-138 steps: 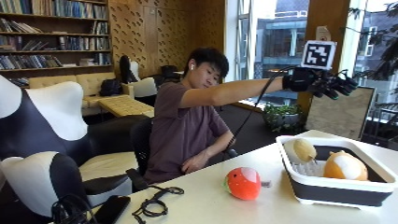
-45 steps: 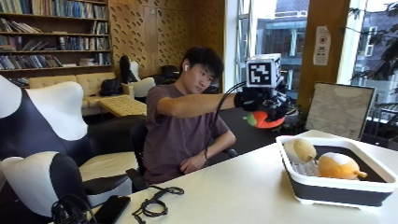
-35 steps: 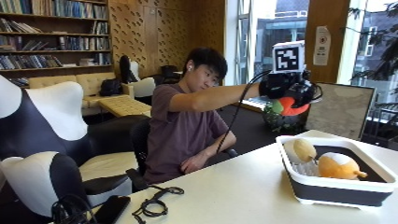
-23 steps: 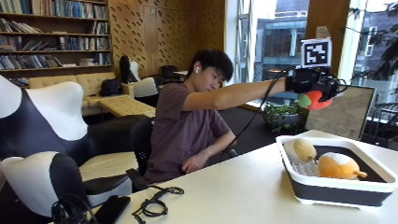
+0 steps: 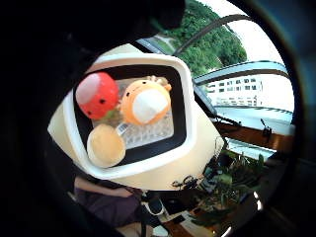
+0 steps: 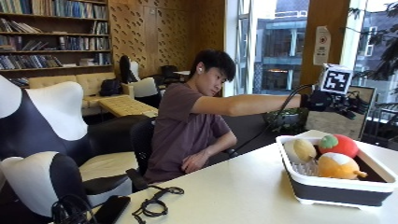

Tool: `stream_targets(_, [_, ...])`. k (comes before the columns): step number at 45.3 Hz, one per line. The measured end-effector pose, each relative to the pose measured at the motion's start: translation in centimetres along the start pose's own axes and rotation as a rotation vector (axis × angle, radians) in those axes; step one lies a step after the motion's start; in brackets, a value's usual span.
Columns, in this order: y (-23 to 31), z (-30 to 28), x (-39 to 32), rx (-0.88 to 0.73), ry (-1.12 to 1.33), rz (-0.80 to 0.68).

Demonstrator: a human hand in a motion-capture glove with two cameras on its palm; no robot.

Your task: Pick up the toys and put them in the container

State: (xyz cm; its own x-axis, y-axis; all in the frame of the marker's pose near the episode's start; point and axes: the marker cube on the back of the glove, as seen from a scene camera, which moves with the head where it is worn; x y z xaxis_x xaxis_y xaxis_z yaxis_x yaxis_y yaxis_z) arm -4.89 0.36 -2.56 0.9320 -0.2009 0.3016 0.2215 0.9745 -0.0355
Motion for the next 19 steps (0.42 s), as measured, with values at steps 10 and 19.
stream_targets(10, [0.4, -0.1, 1.0, 0.033, 0.045, 0.032])
stream_targets(19, [1.1, -0.1, 1.6, 0.07, -0.002, -0.014])
